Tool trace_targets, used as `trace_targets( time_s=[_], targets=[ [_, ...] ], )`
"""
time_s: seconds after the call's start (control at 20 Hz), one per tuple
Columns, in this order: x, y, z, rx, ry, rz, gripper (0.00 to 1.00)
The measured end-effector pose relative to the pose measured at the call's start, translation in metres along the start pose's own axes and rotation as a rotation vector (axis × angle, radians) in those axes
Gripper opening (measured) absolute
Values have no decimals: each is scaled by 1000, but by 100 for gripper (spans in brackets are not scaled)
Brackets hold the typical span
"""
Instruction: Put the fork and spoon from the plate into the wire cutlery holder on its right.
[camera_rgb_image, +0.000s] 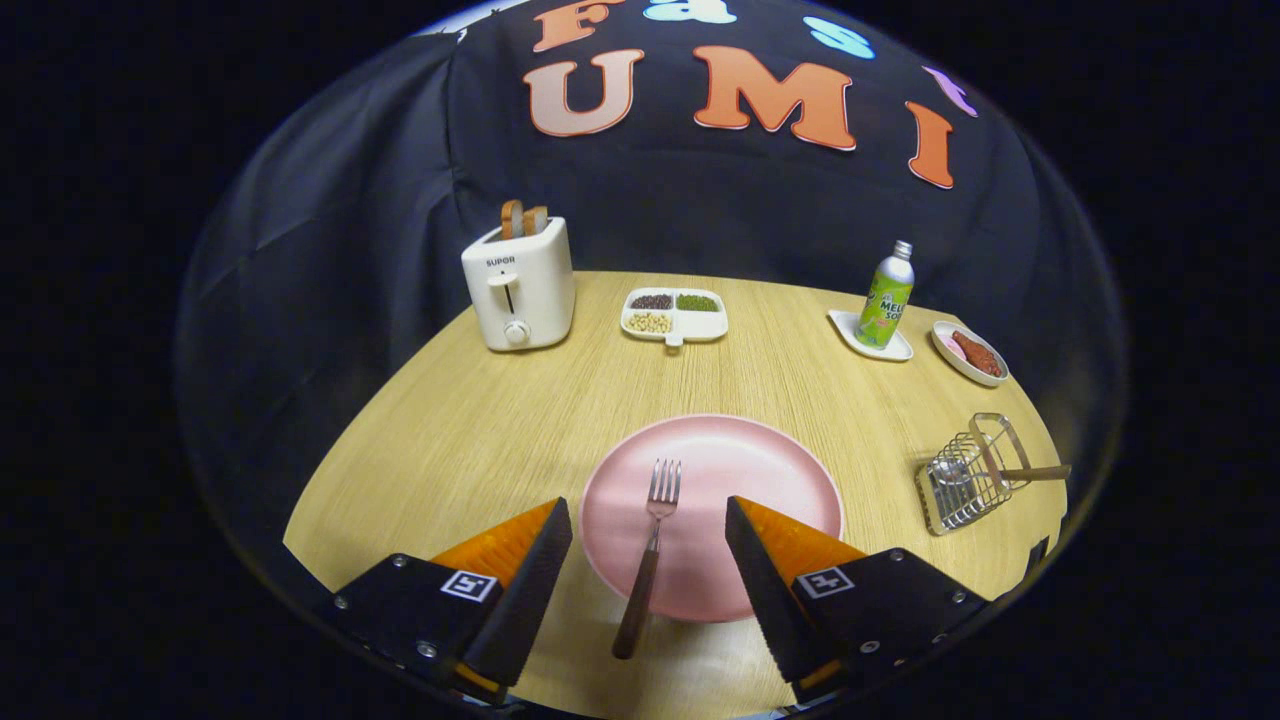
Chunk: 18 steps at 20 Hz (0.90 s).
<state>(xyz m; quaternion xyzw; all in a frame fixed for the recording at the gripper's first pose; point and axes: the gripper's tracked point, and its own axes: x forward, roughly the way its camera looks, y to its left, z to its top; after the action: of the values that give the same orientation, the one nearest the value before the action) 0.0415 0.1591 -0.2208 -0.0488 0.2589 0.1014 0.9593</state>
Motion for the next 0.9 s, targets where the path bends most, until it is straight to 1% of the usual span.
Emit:
trace_targets(
  time_s=[0.15, 0.4, 0.45, 0.5, 0.55, 0.6, 0.65, 0.8, 0.85, 0.9],
  targets=[
    [13, 1, -17, 20, 43, -8, 79],
    [30, 1, -36, 46, 110, -6, 60],
    [32, 0, -39, 48, 120, -10, 54],
    [33, 0, -43, 53, 132, -8, 52],
    [34, 1, -46, 58, 144, 0, 46],
    [36, 3, -47, 58, 150, 3, 43],
    [37, 2, -46, 53, 149, -1, 36],
    [39, 0, -49, 51, 162, -13, 21],
    [43, -1, -51, 58, 166, -14, 13],
    [40, -1, -49, 66, 170, -14, 10]
  ],
)
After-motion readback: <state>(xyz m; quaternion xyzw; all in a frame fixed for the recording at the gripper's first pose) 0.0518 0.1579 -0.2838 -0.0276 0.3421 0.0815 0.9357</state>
